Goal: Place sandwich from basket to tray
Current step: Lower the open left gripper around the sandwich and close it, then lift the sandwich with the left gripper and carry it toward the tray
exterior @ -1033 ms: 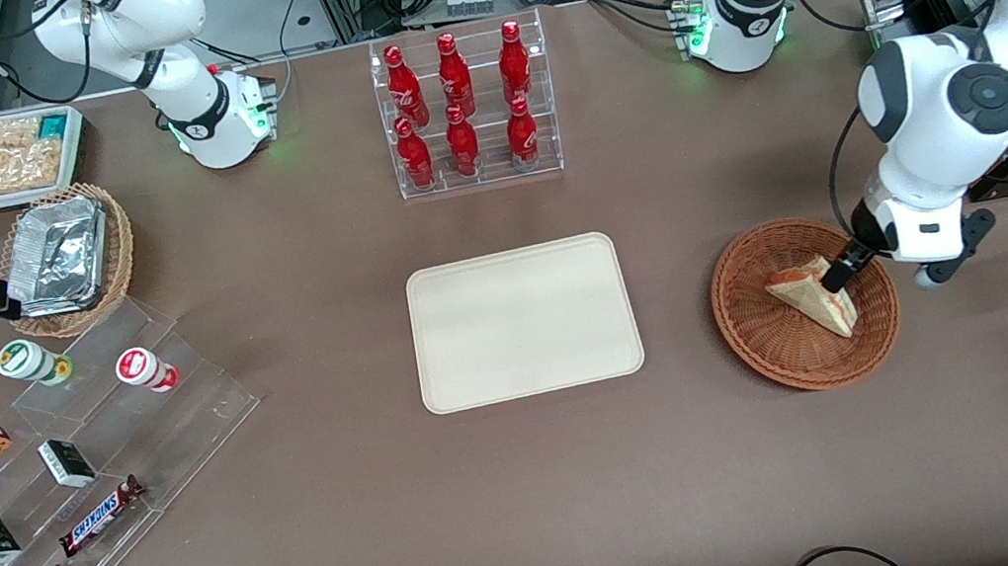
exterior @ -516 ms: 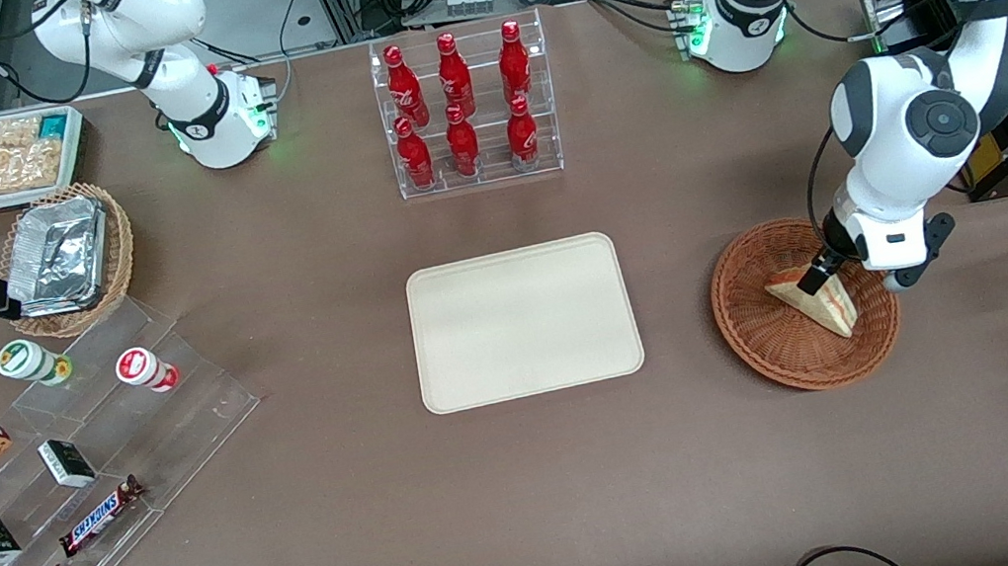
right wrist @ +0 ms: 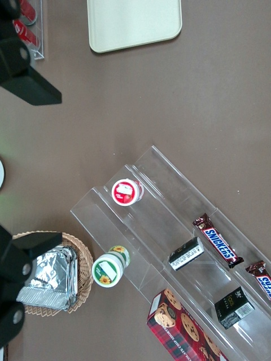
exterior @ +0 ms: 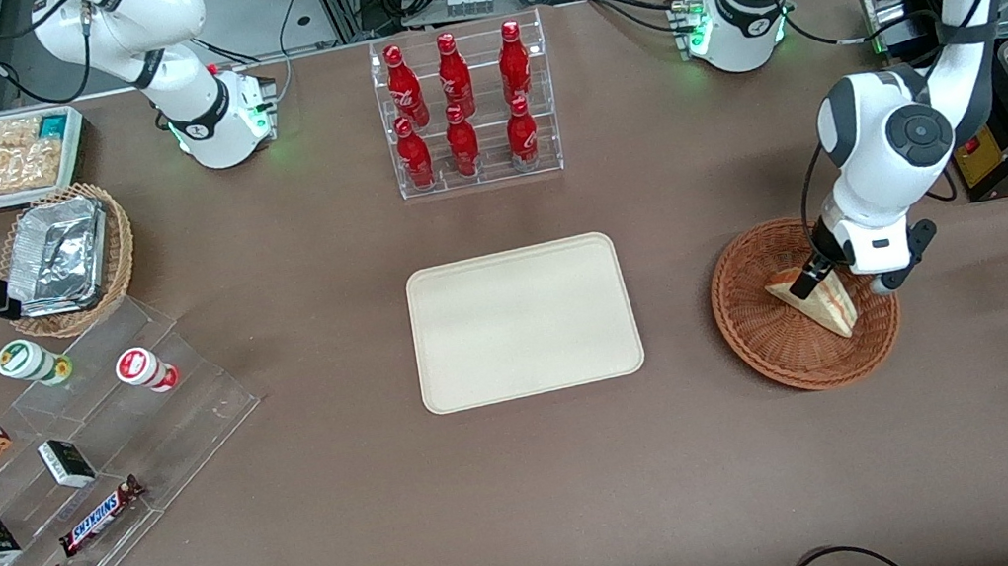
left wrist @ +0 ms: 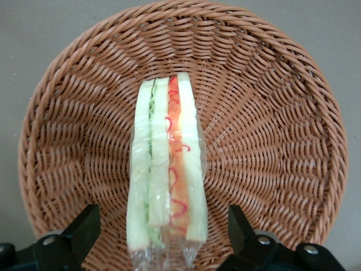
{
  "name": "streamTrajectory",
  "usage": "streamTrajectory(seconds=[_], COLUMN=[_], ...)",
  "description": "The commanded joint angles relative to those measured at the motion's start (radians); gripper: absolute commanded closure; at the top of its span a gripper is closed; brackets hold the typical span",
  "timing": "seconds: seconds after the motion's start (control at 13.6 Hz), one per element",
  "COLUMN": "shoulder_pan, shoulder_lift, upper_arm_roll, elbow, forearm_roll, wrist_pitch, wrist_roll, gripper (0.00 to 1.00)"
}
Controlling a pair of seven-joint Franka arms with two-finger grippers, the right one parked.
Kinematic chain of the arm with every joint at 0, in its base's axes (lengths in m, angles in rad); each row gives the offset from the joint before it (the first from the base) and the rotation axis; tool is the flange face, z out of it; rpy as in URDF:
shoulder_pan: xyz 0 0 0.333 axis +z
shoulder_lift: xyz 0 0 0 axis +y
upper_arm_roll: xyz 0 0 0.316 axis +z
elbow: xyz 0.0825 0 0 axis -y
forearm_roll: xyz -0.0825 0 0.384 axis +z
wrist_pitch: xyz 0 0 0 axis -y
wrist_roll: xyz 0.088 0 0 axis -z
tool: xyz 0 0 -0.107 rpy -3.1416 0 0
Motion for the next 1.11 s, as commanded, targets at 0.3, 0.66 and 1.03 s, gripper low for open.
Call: streamTrajectory(seconds=[0.3, 0.66, 1.03], shoulder_pan=[-0.002, -0.016, -0.227], shoulder_lift=[0.025, -0.114, -0.118], upper_arm_roll=[0.007, -0.007, -0.027], elbow=[0.005, 0.053, 0.293], forearm_roll=[0.002, 0.012, 0.018], wrist_pitch=[0.042, -0.168, -0.52], wrist_roll=[-0.019, -0.017, -0.075], gripper=[1.0, 1.0, 1.0])
